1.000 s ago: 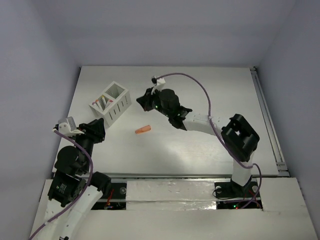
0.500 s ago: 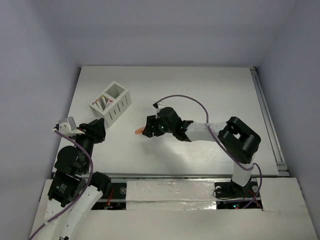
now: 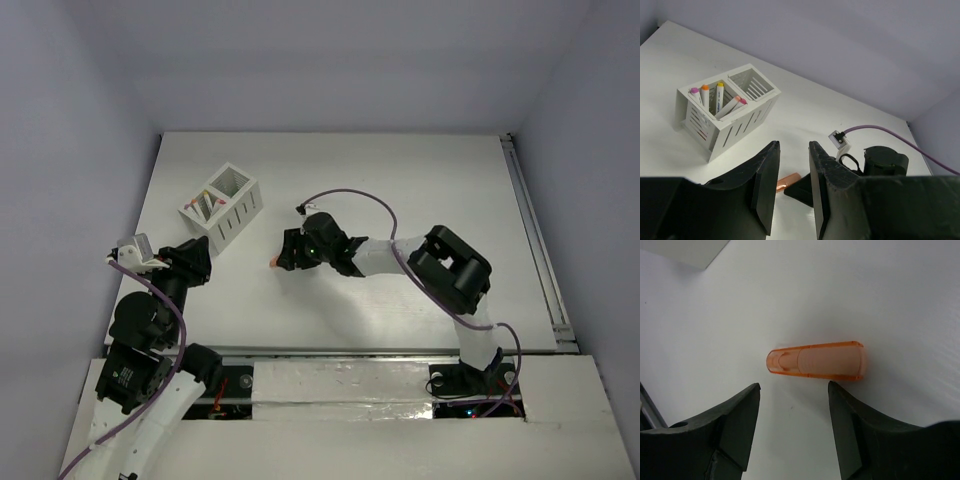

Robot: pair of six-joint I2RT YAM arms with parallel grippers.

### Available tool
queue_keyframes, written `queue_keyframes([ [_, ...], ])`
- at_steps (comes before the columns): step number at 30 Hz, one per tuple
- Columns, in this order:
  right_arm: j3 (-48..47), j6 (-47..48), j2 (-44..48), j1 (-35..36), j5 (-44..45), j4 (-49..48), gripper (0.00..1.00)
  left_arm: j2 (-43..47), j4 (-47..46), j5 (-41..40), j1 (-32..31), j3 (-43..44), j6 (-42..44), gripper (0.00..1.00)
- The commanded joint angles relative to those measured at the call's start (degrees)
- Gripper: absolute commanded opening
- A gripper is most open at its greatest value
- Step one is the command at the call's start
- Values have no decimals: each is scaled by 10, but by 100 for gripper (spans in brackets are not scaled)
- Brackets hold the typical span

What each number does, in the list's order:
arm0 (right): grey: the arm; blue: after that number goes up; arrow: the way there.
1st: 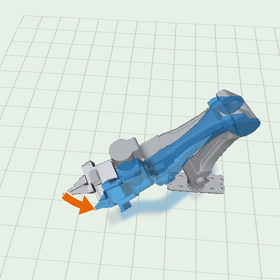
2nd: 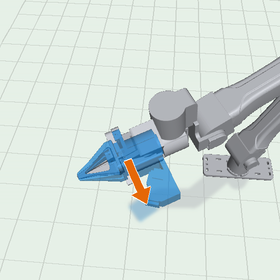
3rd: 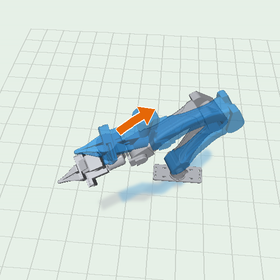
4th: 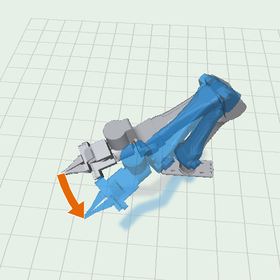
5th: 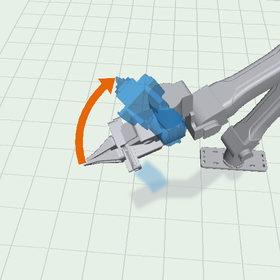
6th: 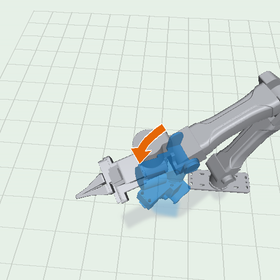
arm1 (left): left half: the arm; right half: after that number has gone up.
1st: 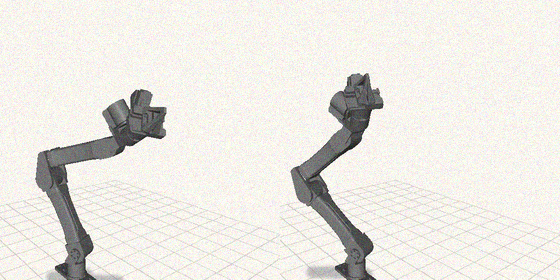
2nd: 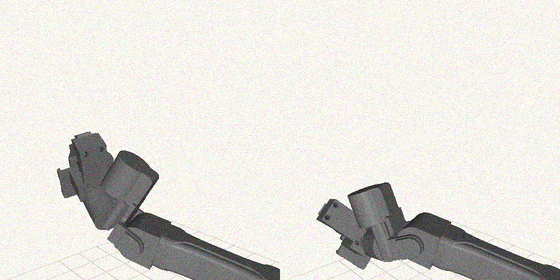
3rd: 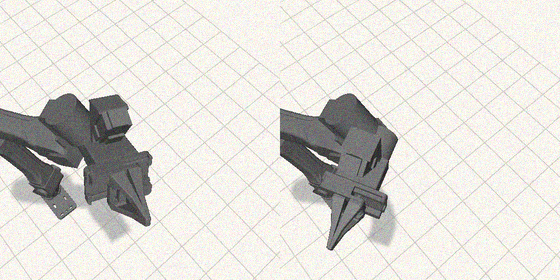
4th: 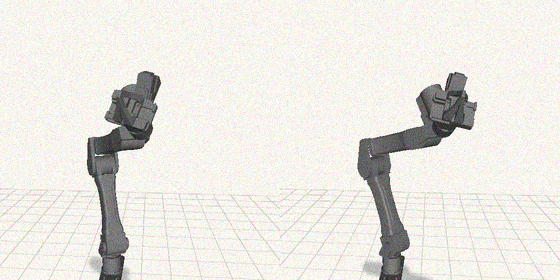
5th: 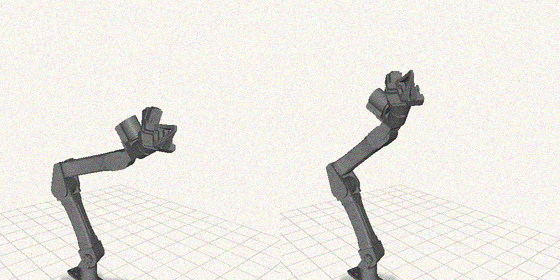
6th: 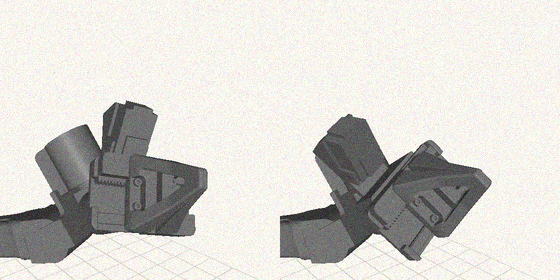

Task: Sort the stationery into containers
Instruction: Pick up the stationery from the center of the board.

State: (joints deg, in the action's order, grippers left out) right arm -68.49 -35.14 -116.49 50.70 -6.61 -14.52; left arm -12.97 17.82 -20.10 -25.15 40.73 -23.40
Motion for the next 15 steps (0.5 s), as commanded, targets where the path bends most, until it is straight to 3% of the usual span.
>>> queue_keyframes([
  [1,-48,9,-25,5,45,13,63,-9,-19,1,-3,1,4,27],
  [7,-110,55,-58,5,103,66,65,-9,-19,0,-3,1,4,27],
  [15,-212,132,-104,5,148,206,65,-6,-19,0,-3,1,4,27],
])
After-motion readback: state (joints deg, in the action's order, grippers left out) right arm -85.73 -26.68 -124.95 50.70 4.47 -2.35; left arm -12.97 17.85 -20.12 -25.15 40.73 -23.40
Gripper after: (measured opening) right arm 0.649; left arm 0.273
